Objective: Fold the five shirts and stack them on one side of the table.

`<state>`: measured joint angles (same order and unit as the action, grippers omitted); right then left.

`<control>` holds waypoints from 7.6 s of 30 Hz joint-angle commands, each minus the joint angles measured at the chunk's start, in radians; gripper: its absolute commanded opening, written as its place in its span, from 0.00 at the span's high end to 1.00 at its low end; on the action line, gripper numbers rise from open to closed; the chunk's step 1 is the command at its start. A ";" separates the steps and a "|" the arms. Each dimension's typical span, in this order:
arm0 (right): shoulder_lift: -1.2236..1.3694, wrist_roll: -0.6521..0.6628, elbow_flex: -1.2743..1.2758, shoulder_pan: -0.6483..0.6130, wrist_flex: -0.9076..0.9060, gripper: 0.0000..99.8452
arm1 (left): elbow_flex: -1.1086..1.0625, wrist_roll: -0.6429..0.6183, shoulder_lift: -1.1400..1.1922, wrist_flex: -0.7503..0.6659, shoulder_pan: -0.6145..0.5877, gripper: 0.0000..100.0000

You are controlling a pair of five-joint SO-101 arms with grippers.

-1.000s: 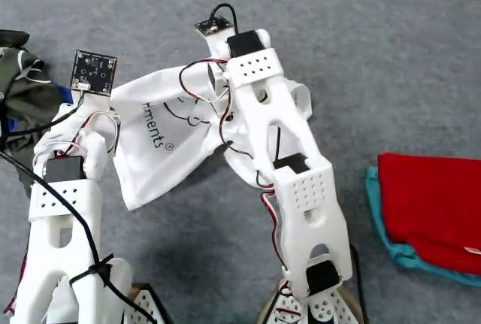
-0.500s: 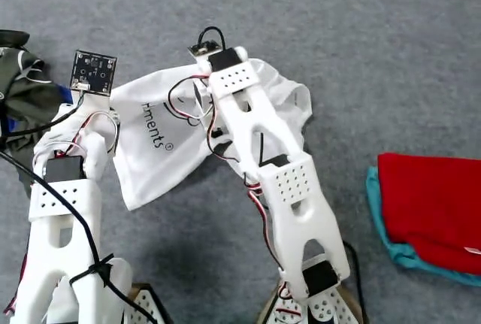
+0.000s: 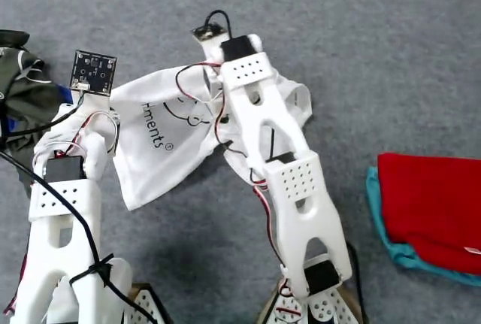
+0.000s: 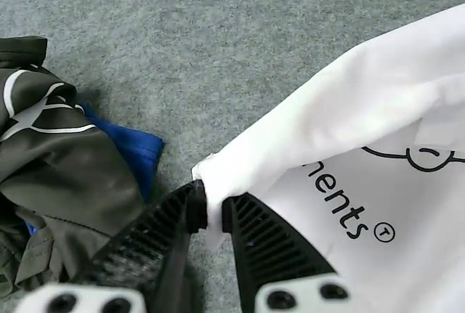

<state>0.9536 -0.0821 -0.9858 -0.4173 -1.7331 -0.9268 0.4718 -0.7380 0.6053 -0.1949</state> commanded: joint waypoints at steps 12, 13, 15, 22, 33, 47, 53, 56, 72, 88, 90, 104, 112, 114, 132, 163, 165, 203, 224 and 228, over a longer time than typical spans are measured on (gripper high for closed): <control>0.111 0.009 -0.096 -0.001 0.046 0.87 | 0.040 -0.009 -0.021 0.000 -0.002 0.98; 0.111 0.009 -0.094 -0.001 0.048 0.86 | 0.040 -0.009 -0.021 -0.002 -0.002 0.98; 0.114 0.009 -0.085 -0.001 0.055 0.82 | 0.040 -0.009 -0.021 0.002 -0.002 0.98; 0.188 0.008 -0.111 -0.018 0.048 0.75 | 0.040 -0.009 -0.021 0.003 -0.003 0.98; 0.196 0.008 -0.134 -0.010 0.043 0.94 | 0.040 -0.009 -0.027 0.003 -0.005 0.98; 0.219 0.000 -0.335 0.087 0.015 0.99 | 0.063 -0.011 -0.031 0.011 -0.008 0.98; 0.208 0.011 -0.587 0.182 -0.054 0.99 | 0.275 -0.081 -0.028 0.178 -0.002 0.98; 0.147 0.049 -0.641 0.220 -0.054 0.99 | 0.413 -0.106 -0.024 0.267 0.000 0.98; -0.800 0.132 -0.131 0.278 -0.054 0.99 | 1.267 -0.313 -0.021 0.715 0.049 0.98; -1.805 0.008 0.895 0.068 -0.054 0.99 | 1.577 -0.338 -0.021 0.982 0.068 0.98; -1.813 -0.029 1.020 0.038 -0.049 0.99 | 1.488 -0.336 -0.021 1.014 0.086 0.98; -1.600 -0.041 1.587 0.001 0.451 0.99 | 0.658 -0.341 0.151 0.640 0.285 0.98; -1.342 -0.041 1.561 0.094 0.477 0.79 | 0.658 -0.341 0.355 0.669 0.244 0.98; -1.340 -0.041 1.532 0.122 0.471 0.76 | 0.657 -0.338 0.355 0.697 0.244 0.98; -1.360 -0.041 1.152 0.099 0.207 0.76 | 0.655 -0.288 0.352 0.812 0.147 0.98; -1.175 -0.370 1.142 0.085 0.140 0.83 | 0.427 -0.290 0.016 0.776 0.252 0.98; -1.156 -0.387 1.144 0.061 0.138 0.83 | 0.419 -0.290 0.021 0.746 0.250 0.98; -1.148 -0.416 1.273 0.008 0.315 0.94 | 0.419 -0.298 0.018 0.741 0.249 0.98; -1.148 -0.232 1.173 0.136 0.126 0.94 | 0.419 -0.298 0.018 0.756 0.249 0.98; -1.147 -0.229 1.170 0.136 0.132 0.94 | 0.419 -0.298 0.018 0.756 0.249 0.98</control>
<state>-0.1880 -0.3199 0.2340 -0.2900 -1.5965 -0.5125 0.1772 -0.6966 1.3602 0.0522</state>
